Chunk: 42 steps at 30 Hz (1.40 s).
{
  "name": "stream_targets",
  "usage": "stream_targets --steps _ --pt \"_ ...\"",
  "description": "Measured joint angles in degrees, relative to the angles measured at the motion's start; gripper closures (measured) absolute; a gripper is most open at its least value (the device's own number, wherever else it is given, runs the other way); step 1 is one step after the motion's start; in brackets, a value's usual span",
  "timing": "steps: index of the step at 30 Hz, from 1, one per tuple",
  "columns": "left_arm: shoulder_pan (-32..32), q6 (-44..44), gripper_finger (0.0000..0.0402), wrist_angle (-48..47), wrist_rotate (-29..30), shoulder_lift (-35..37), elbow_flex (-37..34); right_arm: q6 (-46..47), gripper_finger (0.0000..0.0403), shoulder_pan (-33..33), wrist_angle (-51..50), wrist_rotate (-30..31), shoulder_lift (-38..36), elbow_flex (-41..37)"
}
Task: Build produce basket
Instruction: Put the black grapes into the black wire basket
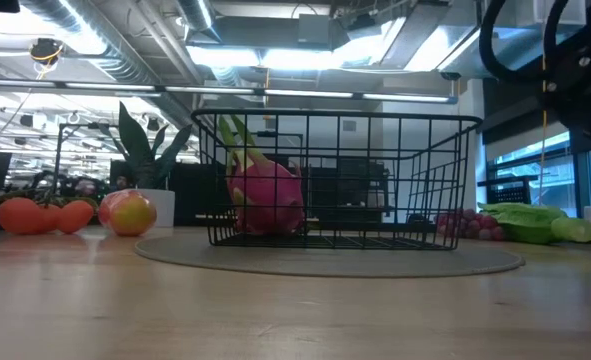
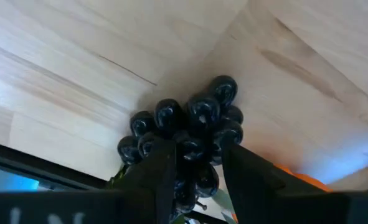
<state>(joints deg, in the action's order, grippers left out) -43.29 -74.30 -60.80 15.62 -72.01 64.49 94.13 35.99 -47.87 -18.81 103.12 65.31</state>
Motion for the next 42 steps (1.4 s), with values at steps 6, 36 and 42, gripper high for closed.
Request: stream_targets --steps 6,36,42 --pt "0.0 0.0 0.0401 -0.01 0.0 -0.02 -0.02 -0.11 0.028 0.0 0.17 -0.57 0.8 0.01" --pt "0.0 0.0 0.0401 -0.01 0.0 -0.02 0.0 -6.32 0.0403 -1.22 -17.92 7.71 0.97 17.34" --pt "0.0 0.0 0.0401 0.0 0.0 -0.02 0.0 -7.55 0.0403 -1.97 -27.27 12.71 0.95 24.45"
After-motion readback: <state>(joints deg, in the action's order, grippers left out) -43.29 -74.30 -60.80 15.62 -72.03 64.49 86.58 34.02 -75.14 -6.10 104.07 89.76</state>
